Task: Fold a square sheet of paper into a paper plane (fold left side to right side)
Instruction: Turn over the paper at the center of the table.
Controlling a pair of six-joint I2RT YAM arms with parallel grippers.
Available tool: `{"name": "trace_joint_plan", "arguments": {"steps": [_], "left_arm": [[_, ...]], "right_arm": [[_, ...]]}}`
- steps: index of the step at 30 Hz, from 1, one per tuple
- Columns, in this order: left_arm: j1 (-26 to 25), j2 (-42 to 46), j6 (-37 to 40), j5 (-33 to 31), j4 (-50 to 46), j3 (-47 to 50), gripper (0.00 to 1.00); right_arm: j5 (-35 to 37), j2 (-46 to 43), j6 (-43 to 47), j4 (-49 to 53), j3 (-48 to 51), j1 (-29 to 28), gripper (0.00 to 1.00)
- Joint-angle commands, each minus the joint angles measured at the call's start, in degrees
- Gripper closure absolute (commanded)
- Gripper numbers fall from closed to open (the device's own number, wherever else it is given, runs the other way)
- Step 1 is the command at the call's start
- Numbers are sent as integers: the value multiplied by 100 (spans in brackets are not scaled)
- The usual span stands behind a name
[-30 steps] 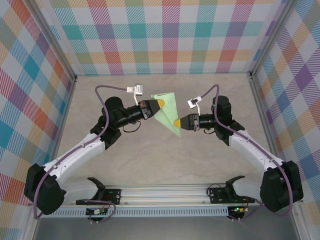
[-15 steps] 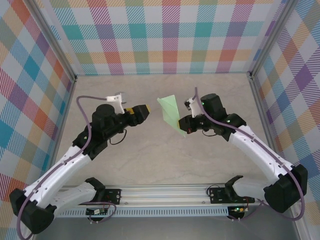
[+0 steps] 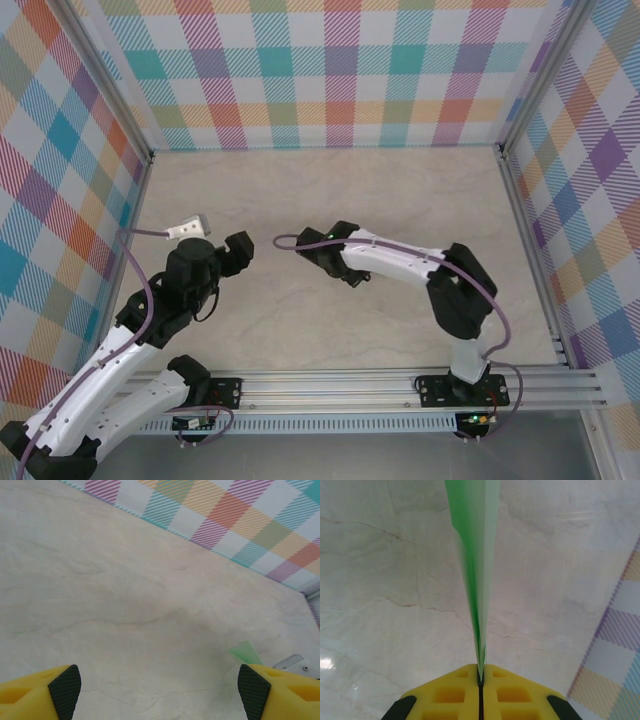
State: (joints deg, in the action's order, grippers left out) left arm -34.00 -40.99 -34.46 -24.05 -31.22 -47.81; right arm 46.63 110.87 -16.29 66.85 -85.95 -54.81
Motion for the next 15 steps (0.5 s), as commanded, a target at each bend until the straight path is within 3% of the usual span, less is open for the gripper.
{"name": "trace_joint_plan", "arguments": {"steps": [1,10,15], "left_arm": [[-9,94,-208,-602,-522,-54,16],[-10,218,-318,-731,-778,-24,15],[-10,-171,-416,-430,-460,63,15]], "right_arm": [[1127,664,-418,912,-489,-150,92],[1238,1918,-538,1077,-882,-576,79],[-132,1475,83,81,-431,-654,55]]}}
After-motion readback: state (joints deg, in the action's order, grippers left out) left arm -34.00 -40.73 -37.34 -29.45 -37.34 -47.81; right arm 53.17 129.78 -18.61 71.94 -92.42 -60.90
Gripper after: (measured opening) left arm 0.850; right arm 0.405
